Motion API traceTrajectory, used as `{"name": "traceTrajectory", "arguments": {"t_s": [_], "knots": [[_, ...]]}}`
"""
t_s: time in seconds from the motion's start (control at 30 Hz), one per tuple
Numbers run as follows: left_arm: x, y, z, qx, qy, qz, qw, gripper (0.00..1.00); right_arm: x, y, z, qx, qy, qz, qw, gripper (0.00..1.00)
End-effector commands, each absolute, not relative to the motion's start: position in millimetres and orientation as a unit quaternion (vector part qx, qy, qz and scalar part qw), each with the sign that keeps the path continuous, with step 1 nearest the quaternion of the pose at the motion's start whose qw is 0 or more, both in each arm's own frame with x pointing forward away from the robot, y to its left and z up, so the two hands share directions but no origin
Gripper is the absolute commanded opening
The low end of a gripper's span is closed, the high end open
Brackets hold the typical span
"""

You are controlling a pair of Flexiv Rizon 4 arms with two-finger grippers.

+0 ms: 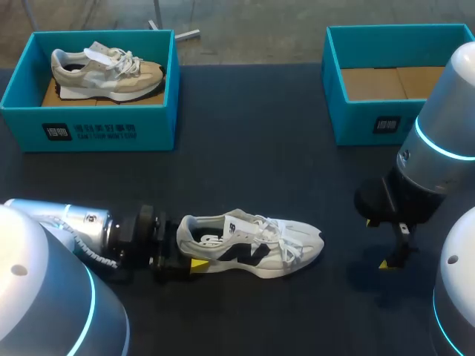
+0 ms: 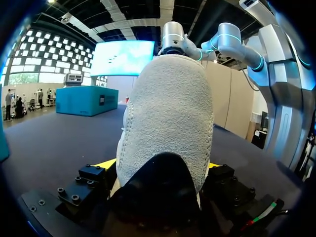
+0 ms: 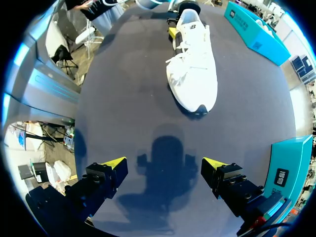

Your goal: Take the shoe out of the shoebox, open the shoe tongue, remove and reinsert the insole, then place the shoe into the shoebox

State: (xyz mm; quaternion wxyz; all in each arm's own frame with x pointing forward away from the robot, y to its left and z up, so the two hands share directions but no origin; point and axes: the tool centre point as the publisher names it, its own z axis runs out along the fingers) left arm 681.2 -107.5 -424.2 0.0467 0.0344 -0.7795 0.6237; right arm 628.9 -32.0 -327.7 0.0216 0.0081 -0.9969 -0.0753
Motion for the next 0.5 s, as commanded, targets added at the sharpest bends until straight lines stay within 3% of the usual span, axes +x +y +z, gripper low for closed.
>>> {"name": "traceTrajectory", "arguments": {"t_s": [0.03,0.5], "knots": [[681.2,-107.2,-426.4,0.031,-0.781,0.622,0.047,0.00,627.9,-31.8,-329.0,0.008,-0.997,-0.075,0.020,1.00],[681.5,-107.1,-426.3,0.028,-0.782,0.621,0.050,0.00,627.9,-31.8,-329.0,0.008,-0.997,-0.075,0.020,1.00]]}}
